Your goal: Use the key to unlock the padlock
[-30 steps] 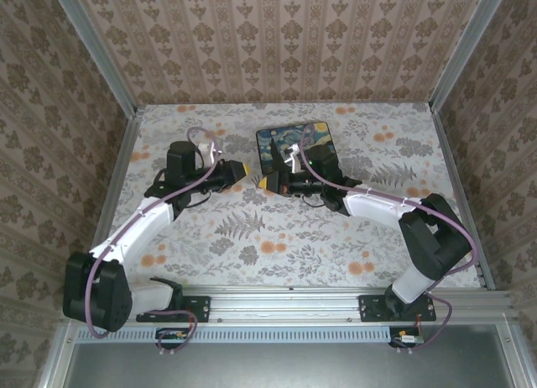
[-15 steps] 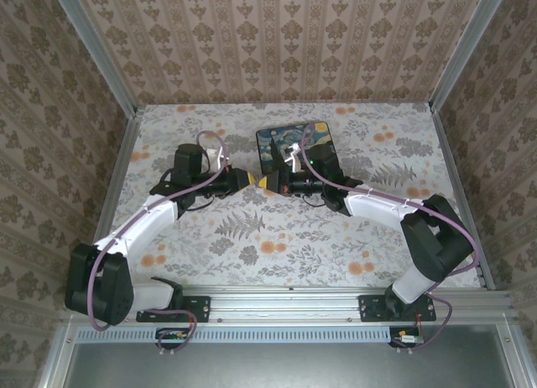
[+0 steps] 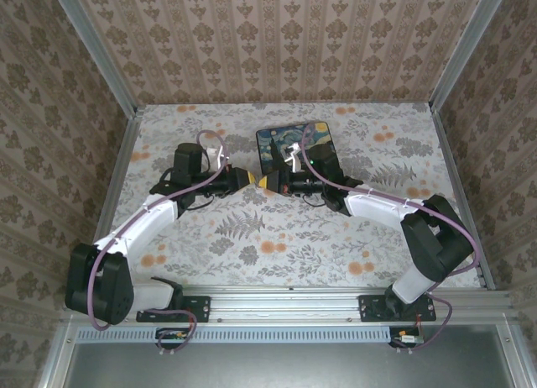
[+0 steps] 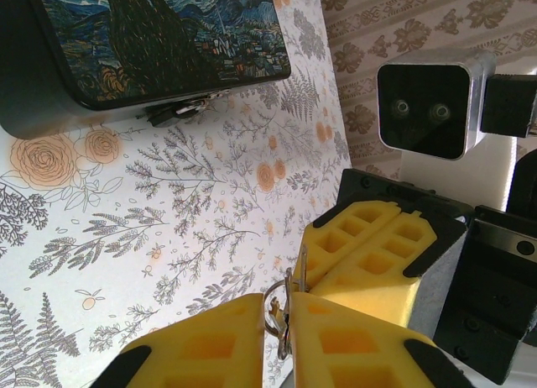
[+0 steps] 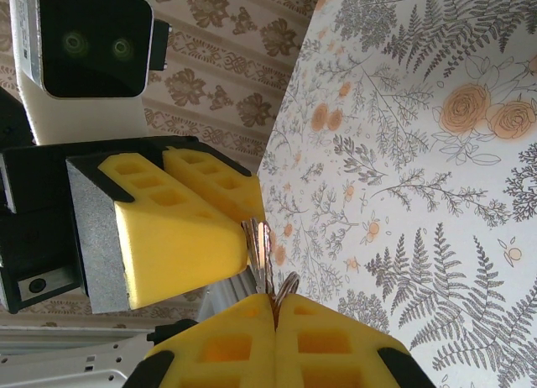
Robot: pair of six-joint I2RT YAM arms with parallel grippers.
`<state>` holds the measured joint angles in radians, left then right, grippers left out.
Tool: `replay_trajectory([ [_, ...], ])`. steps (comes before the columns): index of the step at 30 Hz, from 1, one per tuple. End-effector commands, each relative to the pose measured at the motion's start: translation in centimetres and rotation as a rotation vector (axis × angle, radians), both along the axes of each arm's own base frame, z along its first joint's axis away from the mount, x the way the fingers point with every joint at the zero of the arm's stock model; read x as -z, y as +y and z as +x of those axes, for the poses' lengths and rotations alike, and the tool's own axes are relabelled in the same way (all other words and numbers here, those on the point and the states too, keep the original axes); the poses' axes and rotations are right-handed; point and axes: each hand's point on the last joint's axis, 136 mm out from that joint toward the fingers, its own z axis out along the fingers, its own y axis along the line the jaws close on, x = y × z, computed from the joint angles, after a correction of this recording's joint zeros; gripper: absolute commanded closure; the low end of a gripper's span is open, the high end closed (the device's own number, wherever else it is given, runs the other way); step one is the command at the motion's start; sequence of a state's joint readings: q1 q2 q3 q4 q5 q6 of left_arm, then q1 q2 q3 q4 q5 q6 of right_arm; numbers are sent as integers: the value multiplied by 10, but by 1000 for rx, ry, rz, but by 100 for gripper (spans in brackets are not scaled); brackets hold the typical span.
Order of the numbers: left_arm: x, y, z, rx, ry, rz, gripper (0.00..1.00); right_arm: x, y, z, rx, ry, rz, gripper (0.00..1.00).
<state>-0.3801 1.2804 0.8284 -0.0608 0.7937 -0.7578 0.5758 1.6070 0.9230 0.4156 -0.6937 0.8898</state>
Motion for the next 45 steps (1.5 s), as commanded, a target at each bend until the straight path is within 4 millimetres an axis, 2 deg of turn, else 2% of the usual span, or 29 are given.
replay_trajectory([
  [1,-12,-5,2,34,-41,-15,84,-25,2,-1,-26,-48,50,100],
  [3,-13,-6,3,36,-43,-16,85,-25,2,-1,-30,-45,55,99],
  [10,-12,-8,3,36,-32,-24,100,-24,2,-1,-27,-40,56,96],
  [13,-9,-5,3,18,-9,0,100,-19,-2,1,-12,-36,42,86],
  [18,0,4,2,-24,35,76,100,-11,-23,10,63,-35,5,59],
  [21,8,12,2,-60,85,140,100,-7,-36,10,102,-82,-75,54],
  [26,23,18,6,-117,184,206,100,-19,-32,-8,46,-269,-197,51],
  [31,32,22,7,-190,303,226,100,-25,-20,-28,19,-653,-422,50],
  [36,24,19,10,-214,336,200,100,-21,-17,-24,48,-894,-535,50],
  [40,15,16,13,-213,327,190,100,-16,-4,-27,-9,-1013,-582,53],
  [41,14,15,13,-210,326,188,100,-2,1,-26,-40,-1018,-618,53],
  [45,14,13,8,-203,330,190,100,4,5,-16,-32,-1086,-679,53],
])
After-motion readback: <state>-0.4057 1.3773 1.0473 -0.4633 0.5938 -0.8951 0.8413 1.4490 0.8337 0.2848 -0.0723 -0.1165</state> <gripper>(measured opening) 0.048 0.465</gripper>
